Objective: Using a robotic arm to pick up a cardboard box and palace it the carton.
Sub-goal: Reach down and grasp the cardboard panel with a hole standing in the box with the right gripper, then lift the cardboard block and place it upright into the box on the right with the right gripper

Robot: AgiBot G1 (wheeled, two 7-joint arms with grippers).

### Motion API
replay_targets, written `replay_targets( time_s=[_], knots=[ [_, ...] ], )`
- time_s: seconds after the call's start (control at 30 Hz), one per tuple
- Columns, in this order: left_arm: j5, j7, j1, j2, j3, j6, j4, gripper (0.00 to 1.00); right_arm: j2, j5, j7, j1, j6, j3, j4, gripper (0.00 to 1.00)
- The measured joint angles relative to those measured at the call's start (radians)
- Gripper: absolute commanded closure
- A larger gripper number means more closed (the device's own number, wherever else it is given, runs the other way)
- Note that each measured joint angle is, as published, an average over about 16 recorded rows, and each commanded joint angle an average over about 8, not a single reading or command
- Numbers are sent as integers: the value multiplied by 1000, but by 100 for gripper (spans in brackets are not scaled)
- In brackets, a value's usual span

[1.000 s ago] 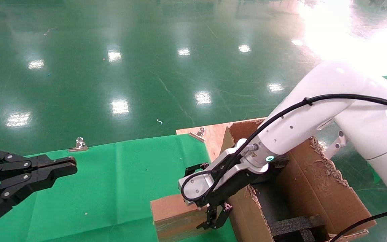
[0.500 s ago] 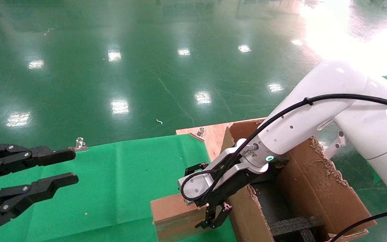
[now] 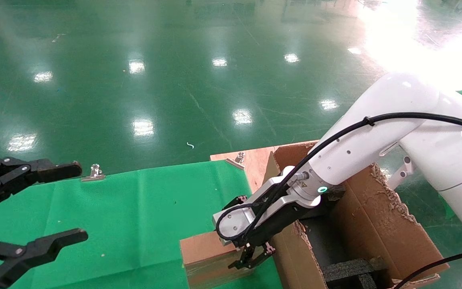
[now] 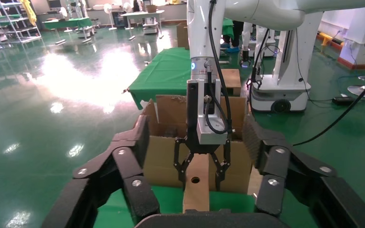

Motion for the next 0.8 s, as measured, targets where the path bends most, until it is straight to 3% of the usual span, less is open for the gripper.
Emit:
replay_targets(
  time_s=[0.5, 0.8],
  knots=[
    [0, 0, 0, 0, 0, 0, 0, 0, 3, 13, -1, 14, -3, 4, -4, 100],
    [0, 0, 0, 0, 0, 0, 0, 0, 7, 76, -15, 135, -15, 5, -41, 100]
  ],
)
